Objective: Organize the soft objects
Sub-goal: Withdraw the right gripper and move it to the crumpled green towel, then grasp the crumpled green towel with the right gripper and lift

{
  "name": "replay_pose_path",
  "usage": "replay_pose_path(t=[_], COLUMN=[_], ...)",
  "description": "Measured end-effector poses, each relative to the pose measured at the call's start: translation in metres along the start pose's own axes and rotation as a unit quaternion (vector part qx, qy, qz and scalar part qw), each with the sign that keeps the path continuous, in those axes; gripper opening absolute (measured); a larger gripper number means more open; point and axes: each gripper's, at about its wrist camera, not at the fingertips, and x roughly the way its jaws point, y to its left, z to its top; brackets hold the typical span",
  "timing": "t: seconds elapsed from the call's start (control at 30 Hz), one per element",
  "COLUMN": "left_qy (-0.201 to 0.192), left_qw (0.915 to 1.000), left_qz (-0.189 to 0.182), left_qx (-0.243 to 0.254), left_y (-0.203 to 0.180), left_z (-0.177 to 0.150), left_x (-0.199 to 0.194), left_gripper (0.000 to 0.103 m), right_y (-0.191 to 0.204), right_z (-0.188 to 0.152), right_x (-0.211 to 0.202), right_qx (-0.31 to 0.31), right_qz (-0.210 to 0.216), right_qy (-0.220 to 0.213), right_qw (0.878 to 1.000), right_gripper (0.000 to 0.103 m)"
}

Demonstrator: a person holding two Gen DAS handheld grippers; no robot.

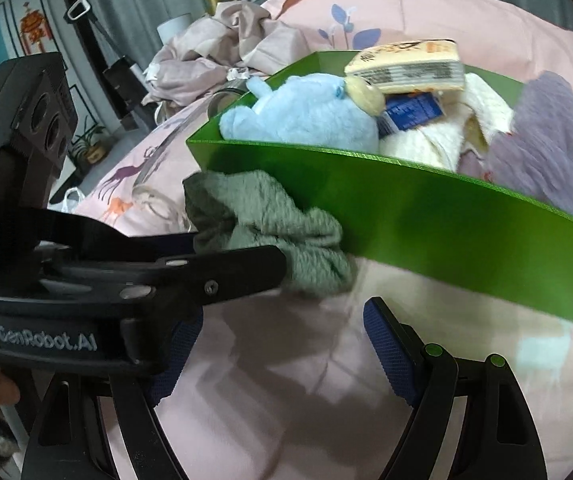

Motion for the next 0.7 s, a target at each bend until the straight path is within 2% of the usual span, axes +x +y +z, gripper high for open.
replay_pose_path(t=[0.03,0.1,0.13,0.17,0.2,0.23,0.27,0.3,0.33,0.4,0.5,0.7], left_qy=[-0.001,-0.001,0.0,0.002,0.003,0.005,0.006,0.006,0.006,0.003,0.0,-0.021], left_qw=[1.0,0.9998,0.9998,0.9996,0.9995,0.9995,0.9994,0.9994,0.9994,0.9995,0.9995,0.9989], left_qz=[-0.004,-0.011,-0.014,-0.018,-0.021,-0.021,-0.023,-0.025,-0.026,-0.026,-0.031,-0.038], left_qx=[-0.006,-0.015,-0.017,-0.021,-0.022,-0.023,-0.024,-0.023,-0.022,-0.016,-0.005,0.019], left_y=[0.002,0.006,0.007,0.008,0.009,0.01,0.011,0.011,0.01,0.007,0.0,-0.013], left_z=[0.002,0.004,0.004,0.004,0.005,0.005,0.005,0.006,0.006,0.005,0.003,-0.006], left_x=[0.0,0.0,0.0,0.0,0.001,0.002,0.002,0.002,0.001,0.0,-0.005,-0.029], left_gripper=[0.075,0.061,0.057,0.047,0.04,0.037,0.032,0.029,0.028,0.026,0.023,0.022], right_y=[0.0,0.001,0.001,0.001,0.0,-0.001,-0.002,-0.004,-0.005,-0.005,-0.001,0.011], right_z=[0.002,0.004,0.005,0.006,0.006,0.006,0.006,0.006,0.006,0.004,0.004,-0.005], right_x=[0.002,0.003,0.004,0.004,0.004,0.005,0.004,0.004,0.003,-0.002,-0.013,-0.039], right_qx=[-0.003,-0.011,-0.015,-0.019,-0.02,-0.018,-0.015,-0.012,-0.009,-0.01,-0.013,-0.01], right_qz=[0.002,0.002,0.002,0.004,0.008,0.013,0.017,0.018,0.018,0.017,0.008,0.002], right_qy=[0.001,0.001,0.0,-0.001,-0.001,-0.001,-0.004,-0.005,-0.007,-0.02,-0.044,-0.08], right_qw=[1.0,1.0,1.0,1.0,1.0,1.0,1.0,1.0,1.0,1.0,0.999,0.997], right_gripper=[0.083,0.083,0.077,0.072,0.062,0.051,0.047,0.037,0.026,0.014,0.009,0.008])
